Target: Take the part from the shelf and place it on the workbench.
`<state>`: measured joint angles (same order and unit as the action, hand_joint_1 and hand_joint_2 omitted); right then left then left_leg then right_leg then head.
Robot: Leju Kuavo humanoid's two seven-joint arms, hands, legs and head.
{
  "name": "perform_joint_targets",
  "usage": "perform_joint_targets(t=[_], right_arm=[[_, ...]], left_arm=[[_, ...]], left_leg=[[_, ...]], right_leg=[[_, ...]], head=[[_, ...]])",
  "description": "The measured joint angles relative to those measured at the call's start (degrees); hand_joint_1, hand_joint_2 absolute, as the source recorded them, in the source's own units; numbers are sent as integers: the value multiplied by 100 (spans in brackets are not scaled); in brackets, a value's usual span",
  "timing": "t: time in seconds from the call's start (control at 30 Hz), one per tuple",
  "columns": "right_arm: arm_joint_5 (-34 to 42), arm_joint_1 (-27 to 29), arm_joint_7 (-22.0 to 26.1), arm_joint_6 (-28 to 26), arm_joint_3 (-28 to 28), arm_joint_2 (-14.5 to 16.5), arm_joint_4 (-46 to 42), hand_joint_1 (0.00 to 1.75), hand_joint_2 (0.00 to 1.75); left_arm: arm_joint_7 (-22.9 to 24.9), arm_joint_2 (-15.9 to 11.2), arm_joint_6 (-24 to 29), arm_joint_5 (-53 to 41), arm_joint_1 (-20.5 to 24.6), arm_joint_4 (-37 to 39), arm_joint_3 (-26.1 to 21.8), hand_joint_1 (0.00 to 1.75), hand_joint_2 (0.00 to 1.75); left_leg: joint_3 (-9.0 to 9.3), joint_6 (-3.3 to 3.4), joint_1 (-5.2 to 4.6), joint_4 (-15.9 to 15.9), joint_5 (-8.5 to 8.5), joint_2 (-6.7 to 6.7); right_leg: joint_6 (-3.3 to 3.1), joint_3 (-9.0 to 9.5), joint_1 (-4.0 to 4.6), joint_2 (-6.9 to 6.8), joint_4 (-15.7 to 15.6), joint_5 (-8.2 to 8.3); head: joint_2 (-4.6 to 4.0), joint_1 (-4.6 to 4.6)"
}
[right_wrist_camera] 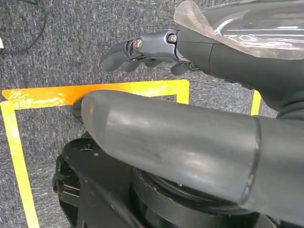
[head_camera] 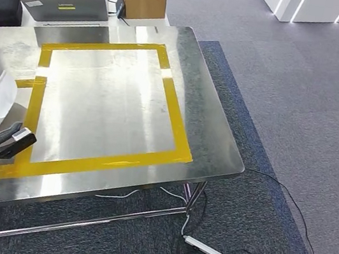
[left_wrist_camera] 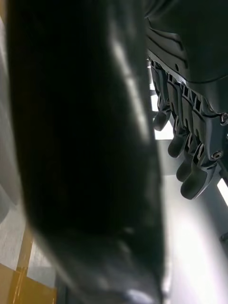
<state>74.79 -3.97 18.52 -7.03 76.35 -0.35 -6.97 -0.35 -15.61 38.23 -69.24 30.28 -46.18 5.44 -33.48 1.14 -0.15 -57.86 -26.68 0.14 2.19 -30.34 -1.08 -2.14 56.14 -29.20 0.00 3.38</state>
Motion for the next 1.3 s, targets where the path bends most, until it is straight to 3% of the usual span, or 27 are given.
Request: perform_joint_targets(t=[0.57,0.73,0.8,0.87,0.93,0.97,1.0,1.03,1.07,1.1,1.17,1.23,1.3], right_arm=[[-7,1,-3,3,38,-8,0,0,0],[-5,-2,-28,18,41,-8,-4,0,0],[-4,-8,-35,19,41,-8,-6,0,0],[-4,-12,-37,19,41,-8,-7,0,0],[-2,-7,-43,19,41,-8,-7,0,0],[-1,0,-49,19,42,-8,-7,0,0],[0,7,-56,19,42,-8,-7,0,0],[0,13,-63,19,43,-8,-7,0,0],[-1,14,-68,20,44,-8,-7,0,0],[-1,12,-75,20,45,-8,-7,0,0],[-2,3,-90,16,50,-8,-7,0,0],[-4,2,-107,8,65,-8,-7,0,0],[-13,2,-119,0,86,-1,-10,0,0]], left_arm=[[-193,2,51,348,-50,-183,62,0,0],[-244,6,39,410,-146,-368,92,0,0],[-245,3,39,420,-167,-433,100,0,0],[-250,9,38,428,-172,-485,105,0,0],[-260,31,31,441,-203,-524,110,0,0],[-266,44,25,449,-238,-543,115,0,0],[-272,55,20,454,-278,-567,125,0,0],[-278,63,15,458,-315,-592,136,0,0],[-284,70,13,467,-347,-618,149,0,0],[-289,77,9,478,-374,-648,160,0,0],[-294,91,3,503,-426,-708,172,0,0],[-294,96,-1,526,-498,-769,176,0,0],[-295,87,-1,544,-584,-829,180,0,0]], left_leg=[[-2,11,-36,-11,-8,0],[-9,62,-75,-30,-30,-5],[9,115,-64,8,-5,-8],[33,169,-38,55,41,-6],[28,190,-43,60,58,-8],[22,193,-54,59,59,-13],[17,195,-63,57,59,-19],[14,195,-70,54,59,-28],[15,194,-74,50,59,-37],[14,190,-76,42,57,-45],[-9,154,-86,21,62,-61],[-39,83,-82,7,93,-73],[-57,6,-72,-4,106,-86]], right_leg=[[16,1,-27,-2,-7,8],[74,10,-65,-9,-21,14],[115,11,-70,2,-15,-16],[119,-129,-61,80,290,-250],[87,-486,-46,167,1051,-654],[72,-672,-36,187,1437,-797],[57,-789,-24,194,1664,-830],[38,-809,-12,197,1682,-749],[12,-710,-2,199,1457,-562],[-23,-528,7,210,1068,-336],[-80,-141,27,251,355,-48],[-99,-15,47,278,129,-10],[-137,-48,37,264,87,36]], head=[[0,-1],[0,-2],[0,0],[0,15],[0,39],[0,50],[0,50],[0,51],[0,51],[0,52],[1,47],[2,46],[2,48]])
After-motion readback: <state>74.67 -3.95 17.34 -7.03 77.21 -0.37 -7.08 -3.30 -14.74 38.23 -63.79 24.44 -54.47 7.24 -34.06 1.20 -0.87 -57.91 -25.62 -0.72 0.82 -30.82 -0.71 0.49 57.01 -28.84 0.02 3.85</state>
